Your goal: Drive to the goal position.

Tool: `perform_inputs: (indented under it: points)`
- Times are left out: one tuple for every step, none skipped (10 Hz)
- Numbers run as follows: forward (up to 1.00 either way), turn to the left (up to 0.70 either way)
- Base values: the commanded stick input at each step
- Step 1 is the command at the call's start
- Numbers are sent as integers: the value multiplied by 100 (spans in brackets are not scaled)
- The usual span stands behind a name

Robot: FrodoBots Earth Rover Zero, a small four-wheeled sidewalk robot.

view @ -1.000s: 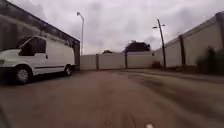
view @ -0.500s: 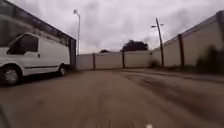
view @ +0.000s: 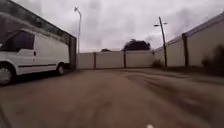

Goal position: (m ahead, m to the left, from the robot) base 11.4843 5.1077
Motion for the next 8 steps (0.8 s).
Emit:
perform_inputs:
  points:
    - [70, 0]
    - [70, 0]
    - [70, 0]
    - [70, 0]
    - [70, 0]
    - [70, 0]
    - [70, 0]
    - [70, 0]
